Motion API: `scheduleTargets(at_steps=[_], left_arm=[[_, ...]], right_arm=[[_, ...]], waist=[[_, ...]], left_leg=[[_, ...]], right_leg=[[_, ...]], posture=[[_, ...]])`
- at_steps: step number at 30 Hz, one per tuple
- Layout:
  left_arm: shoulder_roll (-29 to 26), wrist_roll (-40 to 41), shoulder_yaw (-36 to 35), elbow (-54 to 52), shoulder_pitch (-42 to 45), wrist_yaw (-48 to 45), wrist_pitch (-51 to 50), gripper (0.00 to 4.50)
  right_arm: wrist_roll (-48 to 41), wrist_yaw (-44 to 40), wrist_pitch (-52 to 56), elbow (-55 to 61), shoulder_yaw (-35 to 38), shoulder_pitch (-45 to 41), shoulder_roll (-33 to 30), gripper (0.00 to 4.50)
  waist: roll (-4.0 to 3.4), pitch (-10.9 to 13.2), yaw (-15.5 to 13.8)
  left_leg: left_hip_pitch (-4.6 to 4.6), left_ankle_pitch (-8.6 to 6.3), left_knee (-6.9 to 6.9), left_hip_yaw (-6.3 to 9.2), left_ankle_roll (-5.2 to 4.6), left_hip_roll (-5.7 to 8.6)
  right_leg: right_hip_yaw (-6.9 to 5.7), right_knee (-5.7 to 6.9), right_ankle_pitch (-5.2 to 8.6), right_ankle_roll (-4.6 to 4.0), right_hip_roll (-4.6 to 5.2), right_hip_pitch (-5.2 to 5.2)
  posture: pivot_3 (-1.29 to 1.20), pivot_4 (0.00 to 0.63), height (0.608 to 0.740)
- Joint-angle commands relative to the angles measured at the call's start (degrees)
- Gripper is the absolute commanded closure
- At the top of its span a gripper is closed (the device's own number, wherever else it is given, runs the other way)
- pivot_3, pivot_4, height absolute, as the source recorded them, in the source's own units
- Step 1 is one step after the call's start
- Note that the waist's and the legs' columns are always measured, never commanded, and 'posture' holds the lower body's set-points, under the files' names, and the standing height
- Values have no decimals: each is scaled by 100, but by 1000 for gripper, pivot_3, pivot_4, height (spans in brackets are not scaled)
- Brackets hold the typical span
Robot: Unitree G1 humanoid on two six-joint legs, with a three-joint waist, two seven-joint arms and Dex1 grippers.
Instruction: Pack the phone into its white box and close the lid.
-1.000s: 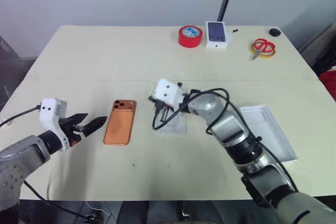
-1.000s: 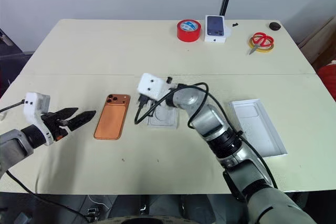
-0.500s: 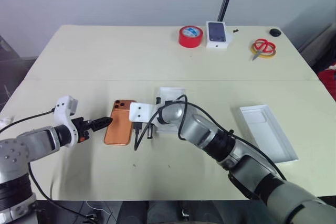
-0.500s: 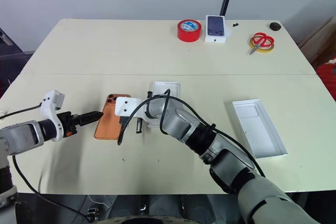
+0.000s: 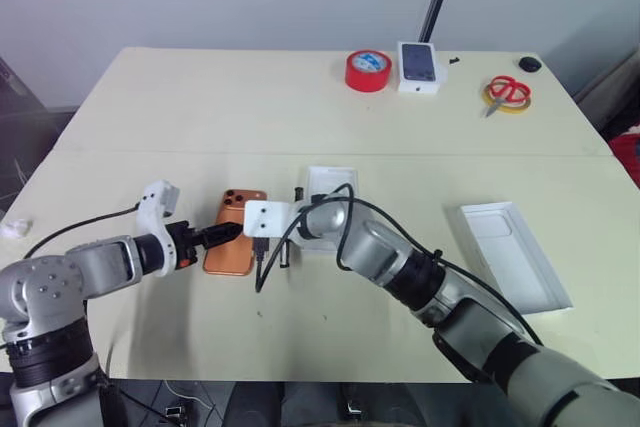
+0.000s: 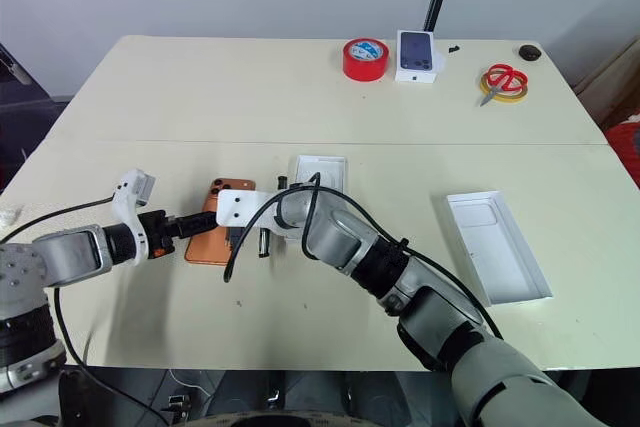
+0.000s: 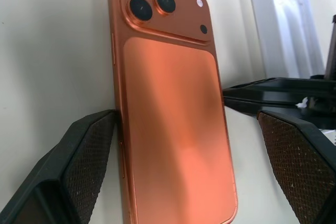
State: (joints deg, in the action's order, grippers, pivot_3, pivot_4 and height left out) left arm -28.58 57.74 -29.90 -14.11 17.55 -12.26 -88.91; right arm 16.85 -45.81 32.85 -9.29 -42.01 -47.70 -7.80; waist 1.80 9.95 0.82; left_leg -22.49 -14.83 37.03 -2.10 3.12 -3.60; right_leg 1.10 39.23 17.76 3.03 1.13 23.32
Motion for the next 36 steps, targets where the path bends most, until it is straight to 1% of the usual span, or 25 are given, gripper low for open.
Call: scheduleTargets(at_steps=[1, 7, 12, 15, 16, 17, 18, 19, 20, 22, 23, 27, 29, 31, 33, 36], left_arm=[[297, 329, 163, 72, -42, -43, -359, 0], [341, 285, -2, 47, -43, 93, -359, 0], [277, 246, -407, 180, -10, 151, -359, 0], [315, 244, -626, 273, 6, 242, -359, 777], [326, 245, -669, 271, -5, 266, -359, 1311], [329, 262, -691, 267, -18, 283, -359, 1683], [334, 282, -710, 261, -30, 303, -359, 2277], [366, 345, -768, 278, -30, 333, -359, 2698], [396, 409, -825, 304, -21, 358, -359, 3264], [437, 523, -917, 342, -10, 426, -359, 4189], [440, 582, -943, 358, -14, 469, -359, 4475], [514, 1043, -1272, 443, -18, 693, -359, 4475], [662, 1402, -1614, 612, 155, 969, -359, 4475], [758, 1868, -1803, 742, 337, 1355, -230, 4475], [800, 2450, -1716, 794, 560, 1858, 31, 4475], [897, 3134, -1170, 794, 835, 2569, 443, 4475]], right_arm=[[37, -1, -57, 161, 18, 35, 119, 4458], [63, 10, -49, 189, 25, 100, 130, 4458], [71, 21, -52, 192, 33, 116, 140, 4458], [76, 33, -57, 179, 45, 116, 151, 4500], [80, 39, -62, 175, 48, 115, 154, 4500], [84, 44, -71, 169, 49, 111, 157, 4500], [89, 49, -81, 166, 49, 108, 157, 4500], [94, 53, -87, 169, 48, 107, 157, 4500], [97, 56, -93, 165, 50, 102, 159, 4500], [111, 64, -110, 166, 62, 98, 156, 4500], [123, 70, -121, 174, 73, 93, 149, 4500], [53, 42, -34, 447, 330, 35, 49, 4500], [-35, -19, -22, 735, 521, 29, -76, 4500], [-145, -80, -39, 1102, 744, 66, -218, 4500], [-412, -178, -181, 1658, 1154, 189, -434, 4500], [-916, -495, -145, 2338, 1736, 414, -860, 4500]], waist=[[1, -1, 0], [1, -1, 22], [2, -1, 39], [2, 0, 63], [2, 0, 68], [3, 0, 72], [3, 0, 76], [4, 1, 87], [5, 0, 101], [9, -2, 114], [8, -2, 139], [8, -1, 163], [11, 1, 161], [19, 5, 159], [26, 9, 116], [28, 8, 39]], left_leg=[[0, 0, 0, 0, 0, 1], [0, 0, 0, 3, 0, 1], [0, 0, 0, 4, 0, 0], [0, 0, -1, 4, 0, -2], [0, 0, -1, 5, 0, -3], [0, 0, -2, 5, 0, -3], [-1, 0, -2, 5, 0, -3], [-2, 0, -2, 5, 0, -3], [-2, 0, -3, 5, 0, -4], [-2, 0, -2, 7, 1, -4], [0, 0, -2, 10, 1, -4], [1, 0, -5, 11, 1, -3], [-4, 0, -5, 13, 1, -4], [-10, 0, -3, 15, 1, -3], [-20, 0, -1, 22, 1, -3], [-57, 0, 12, 41, 3, 0]], right_leg=[[0, 0, 0, 0, 1, -1], [-2, 0, 0, 1, 0, -1], [-3, 0, 0, 1, 0, 0], [-4, 0, 0, 1, -2, 1], [-4, 0, 0, 1, -3, 2], [-4, 0, 0, 1, -3, 3], [-4, 0, 0, 1, -3, 4], [-4, 0, 0, 1, -2, 4], [-4, 0, 0, 1, -2, 4], [-7, 0, 0, 1, -1, 2], [-9, 0, 0, 0, 0, -1], [-9, 0, 0, 0, 0, 0], [-10, 0, 0, 1, 0, 4], [-13, 0, -1, 1, 1, 7], [-19, 0, -1, 2, 1, 11], [-40, -3, -2, 4, 9, 27]], posture=[[0, 150, 732], [0, 150, 732], [0, 150, 732], [0, 150, 732], [0, 150, 732], [0, 150, 732], [0, 150, 732], [0, 150, 732], [0, 150, 732], [0, 150, 732], [0, 150, 732], [0, 150, 732], [0, 150, 732], [0, 150, 732], [0, 150, 732], [0, 150, 732]])
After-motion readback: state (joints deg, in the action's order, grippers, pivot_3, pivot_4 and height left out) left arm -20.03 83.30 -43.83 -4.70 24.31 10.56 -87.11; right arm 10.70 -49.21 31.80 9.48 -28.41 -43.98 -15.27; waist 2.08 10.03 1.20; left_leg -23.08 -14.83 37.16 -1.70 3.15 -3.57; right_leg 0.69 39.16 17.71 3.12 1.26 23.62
